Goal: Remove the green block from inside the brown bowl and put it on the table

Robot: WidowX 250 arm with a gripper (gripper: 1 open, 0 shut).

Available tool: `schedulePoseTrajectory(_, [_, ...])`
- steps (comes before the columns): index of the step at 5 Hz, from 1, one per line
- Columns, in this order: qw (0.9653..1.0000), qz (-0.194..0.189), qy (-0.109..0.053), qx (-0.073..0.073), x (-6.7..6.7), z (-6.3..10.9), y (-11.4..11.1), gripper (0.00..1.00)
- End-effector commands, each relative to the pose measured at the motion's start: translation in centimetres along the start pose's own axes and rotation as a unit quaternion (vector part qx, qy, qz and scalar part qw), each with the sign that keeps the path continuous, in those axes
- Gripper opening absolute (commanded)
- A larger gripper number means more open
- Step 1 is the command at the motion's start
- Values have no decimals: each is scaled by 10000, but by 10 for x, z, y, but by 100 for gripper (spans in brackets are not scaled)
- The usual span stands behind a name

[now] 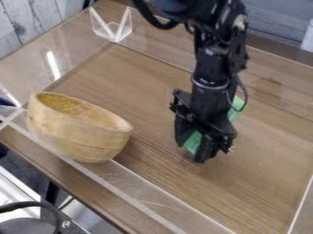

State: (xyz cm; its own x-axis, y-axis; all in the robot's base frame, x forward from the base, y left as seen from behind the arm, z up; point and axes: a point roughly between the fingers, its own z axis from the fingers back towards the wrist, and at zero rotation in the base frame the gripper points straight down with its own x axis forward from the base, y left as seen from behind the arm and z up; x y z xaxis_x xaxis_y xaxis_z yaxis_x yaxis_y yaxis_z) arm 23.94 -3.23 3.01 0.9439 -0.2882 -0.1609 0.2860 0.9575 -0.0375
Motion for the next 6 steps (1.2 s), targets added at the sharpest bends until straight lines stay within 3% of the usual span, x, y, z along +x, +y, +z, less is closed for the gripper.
schedulePoseTrajectory(1, [9998, 51, -181, -35, 14, 13, 9, 0])
schedulePoseTrajectory(2, [9999, 80, -85, -111, 15, 15, 13, 0])
schedulePoseTrajectory(4, [9996, 172, -79, -201, 33, 11, 19, 0])
schedulePoseTrajectory(6, [9987, 242, -102, -426, 39, 2, 20, 0])
